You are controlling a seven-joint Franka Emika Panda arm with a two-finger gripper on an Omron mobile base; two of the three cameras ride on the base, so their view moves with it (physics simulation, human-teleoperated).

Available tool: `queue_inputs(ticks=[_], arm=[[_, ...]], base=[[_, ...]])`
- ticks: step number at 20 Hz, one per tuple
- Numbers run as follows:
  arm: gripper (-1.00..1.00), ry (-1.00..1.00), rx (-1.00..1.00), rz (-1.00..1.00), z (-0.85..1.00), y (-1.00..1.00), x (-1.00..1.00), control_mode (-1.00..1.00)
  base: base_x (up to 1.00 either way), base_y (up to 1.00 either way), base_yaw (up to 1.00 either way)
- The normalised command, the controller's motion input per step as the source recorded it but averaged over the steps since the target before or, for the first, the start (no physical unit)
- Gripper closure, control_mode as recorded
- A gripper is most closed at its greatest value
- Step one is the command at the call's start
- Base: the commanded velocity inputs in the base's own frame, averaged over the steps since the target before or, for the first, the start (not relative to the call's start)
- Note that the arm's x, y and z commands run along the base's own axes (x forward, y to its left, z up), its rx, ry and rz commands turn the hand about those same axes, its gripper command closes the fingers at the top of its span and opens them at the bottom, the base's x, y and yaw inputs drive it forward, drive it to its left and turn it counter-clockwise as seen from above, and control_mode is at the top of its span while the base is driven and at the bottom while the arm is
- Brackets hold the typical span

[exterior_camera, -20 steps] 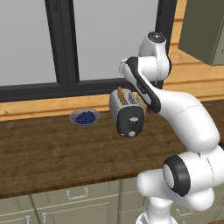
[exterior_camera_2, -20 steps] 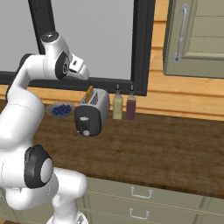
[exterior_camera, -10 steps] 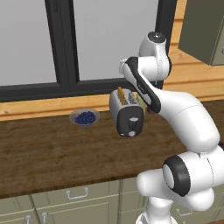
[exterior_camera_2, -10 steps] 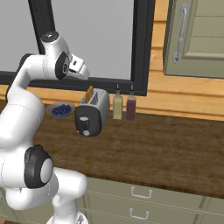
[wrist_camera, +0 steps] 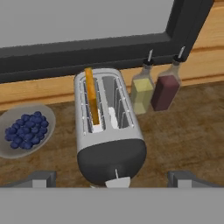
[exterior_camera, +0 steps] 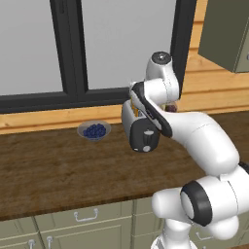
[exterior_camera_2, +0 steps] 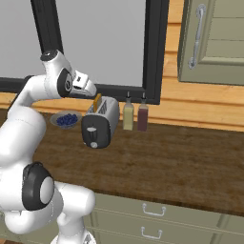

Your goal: Start the toaster. Once the lever pops up, take the bread to the plate on the dining counter.

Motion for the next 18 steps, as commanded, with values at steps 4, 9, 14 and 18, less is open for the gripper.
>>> queue_inputs(ticks=[4, 9, 14, 18], arm=[[-1.0, -0.01, -0.07, 0.0, -0.49, 0.03, 0.0, -1.0], [-1.0, 0.0, 0.0, 0.0, -0.4, 0.0, 0.0, -1.0], [-1.0, 0.0, 0.0, 0.0, -0.31, 0.0, 0.09, -1.0], [-1.0, 0.0, 0.0, 0.0, -0.25, 0.0, 0.19, -1.0]], base=[[0.0, 0.0, 0.0], [0.0, 0.0, 0.0], [0.0, 0.0, 0.0], [0.0, 0.0, 0.0]])
